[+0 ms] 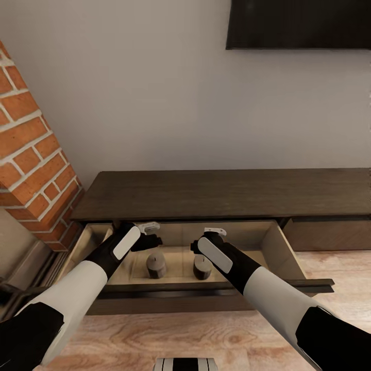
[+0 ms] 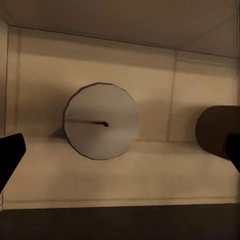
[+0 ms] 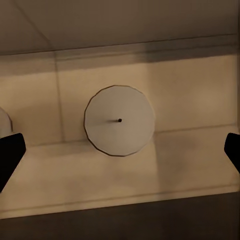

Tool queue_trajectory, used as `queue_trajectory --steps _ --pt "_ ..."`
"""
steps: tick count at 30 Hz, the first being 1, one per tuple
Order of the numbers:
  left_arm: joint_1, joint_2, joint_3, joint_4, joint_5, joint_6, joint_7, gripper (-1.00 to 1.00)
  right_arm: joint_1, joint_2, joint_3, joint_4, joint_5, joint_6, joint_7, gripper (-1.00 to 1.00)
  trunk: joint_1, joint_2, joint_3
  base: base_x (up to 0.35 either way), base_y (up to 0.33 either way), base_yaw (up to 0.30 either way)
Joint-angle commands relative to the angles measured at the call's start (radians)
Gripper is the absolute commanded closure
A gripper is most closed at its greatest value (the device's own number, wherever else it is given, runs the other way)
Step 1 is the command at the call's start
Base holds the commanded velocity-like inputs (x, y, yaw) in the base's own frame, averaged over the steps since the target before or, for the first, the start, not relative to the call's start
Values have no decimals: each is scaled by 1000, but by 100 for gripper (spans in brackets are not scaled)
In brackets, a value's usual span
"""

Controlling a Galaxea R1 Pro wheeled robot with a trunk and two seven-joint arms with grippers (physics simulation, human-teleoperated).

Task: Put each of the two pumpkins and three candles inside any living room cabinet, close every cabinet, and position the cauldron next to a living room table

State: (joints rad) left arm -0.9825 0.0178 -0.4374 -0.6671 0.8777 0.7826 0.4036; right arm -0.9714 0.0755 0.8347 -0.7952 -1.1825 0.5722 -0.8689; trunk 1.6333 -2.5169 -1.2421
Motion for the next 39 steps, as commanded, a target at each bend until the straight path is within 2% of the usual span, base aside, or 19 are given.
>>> queue_trajectory --steps 1,11,19,39 --pt "-1 2 -6 -2 10 1 9 -100 -1 0 3 -1 -6 3 -7 -100 -1 0 3 0 0 0" --pt "-1 2 -5 -2 11 2 11 -100 -1 0 3 -1 -6 2 -5 -100 -5 2 42 -80 0 0" --pt "-1 2 -4 -2 10 1 11 -100 -1 0 3 -2 -5 2 28 -100 -9 4 73 -98 0 0" --pt "-1 4 -4 -2 12 0 10 -100 -1 -3 3 -4 1 0 30 -100 -18 9 150 -73 0 0"
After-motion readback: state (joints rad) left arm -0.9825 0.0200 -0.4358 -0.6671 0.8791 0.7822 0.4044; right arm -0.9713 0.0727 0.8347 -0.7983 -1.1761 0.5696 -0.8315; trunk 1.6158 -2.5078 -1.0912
